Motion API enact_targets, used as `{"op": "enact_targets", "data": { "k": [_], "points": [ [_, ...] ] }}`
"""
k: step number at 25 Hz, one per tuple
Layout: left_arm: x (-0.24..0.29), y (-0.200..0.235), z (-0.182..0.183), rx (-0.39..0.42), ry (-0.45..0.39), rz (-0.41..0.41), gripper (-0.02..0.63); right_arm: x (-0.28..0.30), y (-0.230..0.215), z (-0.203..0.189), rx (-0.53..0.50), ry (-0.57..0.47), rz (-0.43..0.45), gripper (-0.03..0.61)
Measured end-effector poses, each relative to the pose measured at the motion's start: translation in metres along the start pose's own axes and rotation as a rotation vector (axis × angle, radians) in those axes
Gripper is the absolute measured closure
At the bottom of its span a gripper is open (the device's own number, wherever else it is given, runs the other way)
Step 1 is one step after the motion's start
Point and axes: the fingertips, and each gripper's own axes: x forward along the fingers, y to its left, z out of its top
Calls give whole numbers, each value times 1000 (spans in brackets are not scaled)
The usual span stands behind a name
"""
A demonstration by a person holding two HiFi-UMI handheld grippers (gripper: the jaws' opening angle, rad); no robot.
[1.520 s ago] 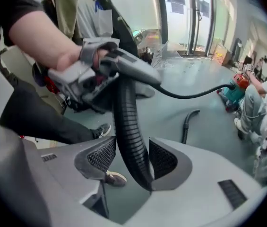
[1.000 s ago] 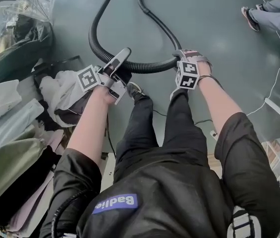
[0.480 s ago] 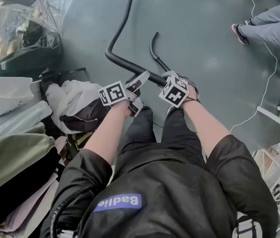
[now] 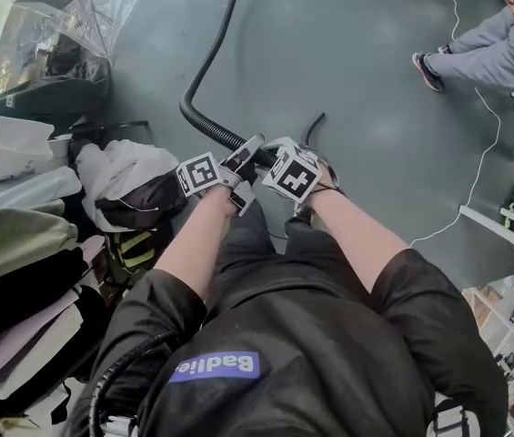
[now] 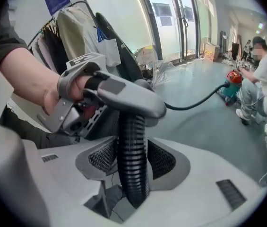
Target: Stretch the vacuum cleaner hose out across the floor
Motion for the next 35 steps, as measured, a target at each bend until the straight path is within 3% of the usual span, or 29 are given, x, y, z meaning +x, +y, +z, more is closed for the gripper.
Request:
{"op": "enact_targets", "data": {
  "k": [6, 10, 14, 16, 19, 22, 25, 26, 27, 32, 35],
  "points": [
    [17, -59, -33, -1, 10, -124, 449, -21, -19, -118, -64, -35, 35, 322],
    [16, -81, -59, 21, 83, -154, 449, -8, -24, -158, -130, -32, 22, 324],
    [0, -84, -59, 60, 1, -134, 448, -6, 5, -156, -163, -4, 70, 391],
    [-8, -79, -61, 92, -52, -111, 397, -12, 21, -148, -148, -6, 69, 408],
    [-19, -58, -82, 120, -45, -55, 306, -20, 43, -132, -129, -7, 28, 428],
    [-38, -29, -108, 120, -7, 17, 296, -18, 72, -114, -131, 19, -4, 434],
    [-59, -22, -118, 43, -30, -21, 325, -9, 107, -94, -106, 34, -35, 439],
    [-70, -20, -116, 7, -46, -41, 433, -5, 118, -88, -82, 24, -46, 439],
    [-82, -18, -114, -17, -44, -56, 445, -3, 129, -82, -58, 10, -54, 439],
    [-112, -50, -115, -59, 67, -229, 454, 5, 161, -104, -30, 52, -70, 436],
    [-120, -64, -127, -31, 163, -261, 456, 6, 170, -114, -52, 4, -81, 428]
  ]
}}
